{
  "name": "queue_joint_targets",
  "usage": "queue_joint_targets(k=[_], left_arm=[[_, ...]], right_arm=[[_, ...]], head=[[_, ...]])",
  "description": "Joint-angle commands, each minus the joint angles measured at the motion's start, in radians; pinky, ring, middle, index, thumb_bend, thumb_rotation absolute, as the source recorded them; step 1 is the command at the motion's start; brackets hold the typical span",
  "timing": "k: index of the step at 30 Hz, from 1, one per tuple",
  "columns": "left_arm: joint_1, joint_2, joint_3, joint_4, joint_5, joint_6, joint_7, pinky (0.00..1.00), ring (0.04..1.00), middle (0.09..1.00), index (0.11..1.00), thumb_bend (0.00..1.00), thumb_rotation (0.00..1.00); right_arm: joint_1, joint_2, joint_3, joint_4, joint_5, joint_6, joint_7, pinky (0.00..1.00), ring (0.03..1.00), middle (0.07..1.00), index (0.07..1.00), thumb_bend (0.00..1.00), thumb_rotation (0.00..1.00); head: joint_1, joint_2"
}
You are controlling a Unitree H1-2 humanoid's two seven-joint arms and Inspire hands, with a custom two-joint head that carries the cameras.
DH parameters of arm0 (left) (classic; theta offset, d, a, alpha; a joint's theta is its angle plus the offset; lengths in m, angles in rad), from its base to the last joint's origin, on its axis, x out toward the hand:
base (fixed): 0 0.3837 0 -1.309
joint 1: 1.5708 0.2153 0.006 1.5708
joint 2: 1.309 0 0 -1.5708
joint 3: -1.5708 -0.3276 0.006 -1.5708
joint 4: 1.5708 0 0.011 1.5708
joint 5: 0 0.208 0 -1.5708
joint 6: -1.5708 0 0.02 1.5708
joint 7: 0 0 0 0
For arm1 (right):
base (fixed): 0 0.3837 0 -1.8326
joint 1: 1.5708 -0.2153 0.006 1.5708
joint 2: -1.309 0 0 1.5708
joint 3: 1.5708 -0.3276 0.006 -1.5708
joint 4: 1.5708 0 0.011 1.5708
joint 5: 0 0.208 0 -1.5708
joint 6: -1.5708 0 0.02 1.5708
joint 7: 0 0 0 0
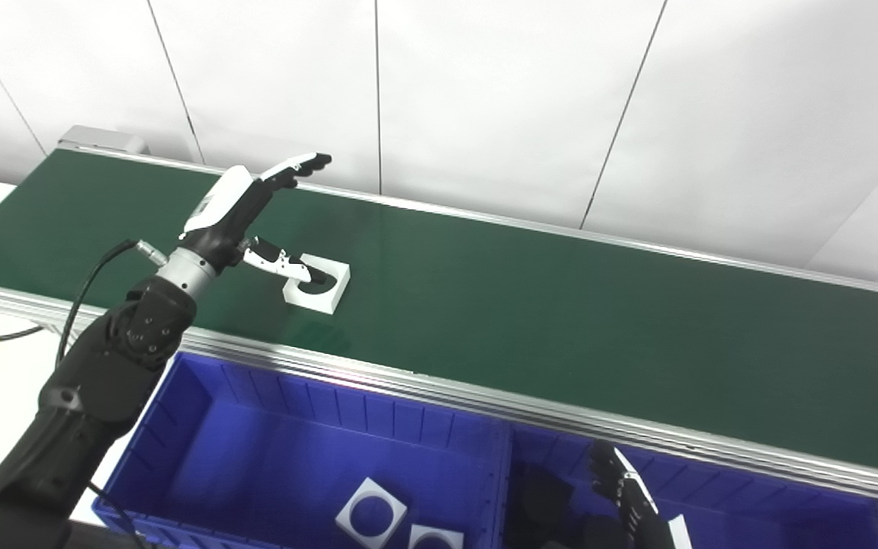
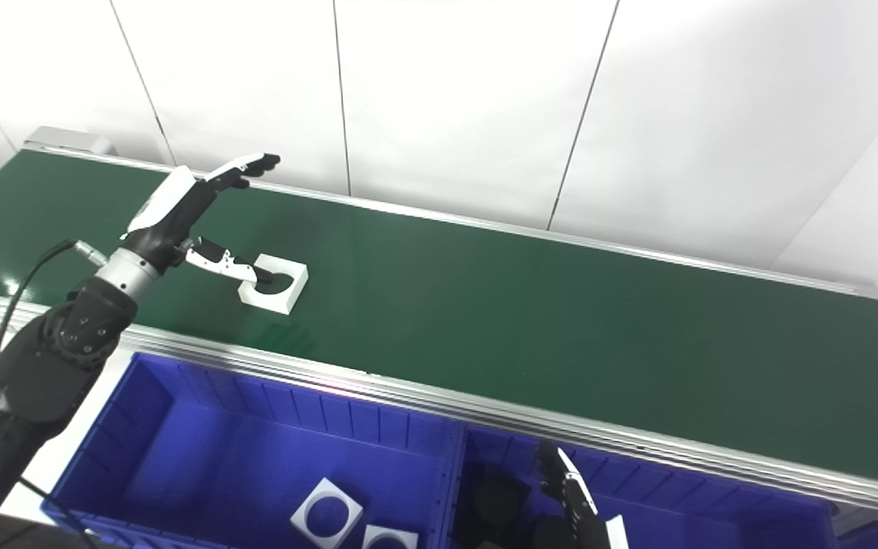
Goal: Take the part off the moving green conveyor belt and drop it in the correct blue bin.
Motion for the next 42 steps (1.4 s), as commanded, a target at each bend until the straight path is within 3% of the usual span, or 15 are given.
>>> queue_joint_targets(k=[1, 4, 6, 8, 13, 17, 23, 27, 31, 33, 37, 40, 42], left_arm=[[-0.072, 0.026, -0.008, 0.025, 0.028, -0.01, 0.004, 0.8, 0.871, 0.895, 0.894, 0.89, 0.19], [-0.108, 0.015, -0.038, 0.083, 0.072, 0.014, 0.004, 0.8, 0.872, 0.901, 0.895, 0.89, 0.17], [-0.13, 0.005, -0.052, 0.121, 0.082, 0.02, 0.001, 0.65, 0.779, 0.906, 0.889, 0.92, 0.14], [-0.154, -0.004, -0.067, 0.171, 0.086, 0.004, 0.003, 0.62, 0.771, 0.905, 0.887, 0.93, 0.12], [-0.203, -0.019, -0.13, 0.252, 0.142, -0.002, 0.008, 0.87, 0.915, 0.912, 0.904, 0.95, 0.15], [-0.222, -0.03, -0.168, 0.274, 0.161, 0.025, -0.024, 0.9, 0.938, 0.928, 0.921, 0.96, 0.17], [-0.248, -0.047, -0.212, 0.337, 0.178, 0.006, -0.038, 0.94, 0.936, 0.925, 0.914, 0.98, 0.15], [-0.251, -0.058, -0.228, 0.35, 0.179, 0.026, -0.06, 0.91, 0.944, 0.931, 0.919, 0.98, 0.14], [-0.256, -0.068, -0.235, 0.373, 0.182, 0.024, -0.071, 0.9, 0.935, 0.925, 0.908, 0.95, 0.08], [-0.255, -0.071, -0.238, 0.376, 0.185, 0.028, -0.074, 0.88, 0.922, 0.911, 0.892, 0.92, 0.02], [-0.255, -0.077, -0.245, 0.375, 0.183, 0.056, -0.096, 0.82, 0.876, 0.875, 0.853, 0.83, 0.0], [-0.252, -0.079, -0.253, 0.38, 0.197, 0.05, -0.073, 0.71, 0.786, 0.812, 0.788, 0.73, 0.0], [-0.249, -0.078, -0.262, 0.38, 0.21, 0.038, -0.051, 0.59, 0.666, 0.704, 0.697, 0.64, 0.0]], right_arm=[[-0.002, -0.005, 0.001, -0.026, 0.003, -0.054, -0.004, 0.83, 0.879, 0.885, 0.896, 0.86, 0.35], [-0.003, -0.004, 0.001, -0.024, 0.006, -0.054, -0.004, 0.84, 0.879, 0.884, 0.896, 0.86, 0.36], [-0.004, -0.004, 0.0, -0.022, 0.011, -0.054, -0.001, 0.84, 0.881, 0.888, 0.899, 0.86, 0.37], [-0.005, -0.004, -0.002, -0.022, 0.014, -0.054, 0.002, 0.85, 0.882, 0.888, 0.9, 0.86, 0.37], [-0.004, -0.007, -0.003, -0.023, 0.011, -0.054, -0.001, 0.84, 0.883, 0.892, 0.903, 0.86, 0.37], [-0.003, -0.007, -0.003, -0.022, 0.011, -0.054, -0.004, 0.84, 0.883, 0.894, 0.904, 0.86, 0.37], [0.003, -0.008, -0.004, -0.024, 0.01, -0.054, -0.004, 0.86, 0.885, 0.898, 0.907, 0.86, 0.38], [0.007, -0.01, -0.005, -0.025, 0.014, -0.054, -0.004, 0.87, 0.886, 0.897, 0.907, 0.86, 0.38], [0.009, -0.01, -0.006, -0.028, 0.014, -0.054, -0.005, 0.86, 0.884, 0.897, 0.909, 0.85, 0.37], [0.009, -0.011, -0.006, -0.03, 0.017, -0.054, -0.001, 0.87, 0.887, 0.899, 0.911, 0.84, 0.38], [0.01, -0.01, -0.01, -0.031, 0.009, -0.054, -0.004, 0.88, 0.889, 0.898, 0.912, 0.85, 0.39], [0.012, -0.009, -0.011, -0.034, 0.015, -0.054, -0.001, 0.88, 0.891, 0.899, 0.912, 0.85, 0.39], [0.012, -0.01, -0.01, -0.033, 0.018, -0.054, -0.002, 0.88, 0.89, 0.899, 0.913, 0.85, 0.39]], head=[[0.002, 0.001], [0.0, 0.002], [-0.001, 0.003], [-0.001, 0.002], [0.0, 0.005], [0.001, 0.007], [0.008, 0.01], [0.008, 0.012], [0.009, 0.016], [0.009, 0.017], [0.009, 0.018], [0.01, 0.02], [0.009, 0.021]])
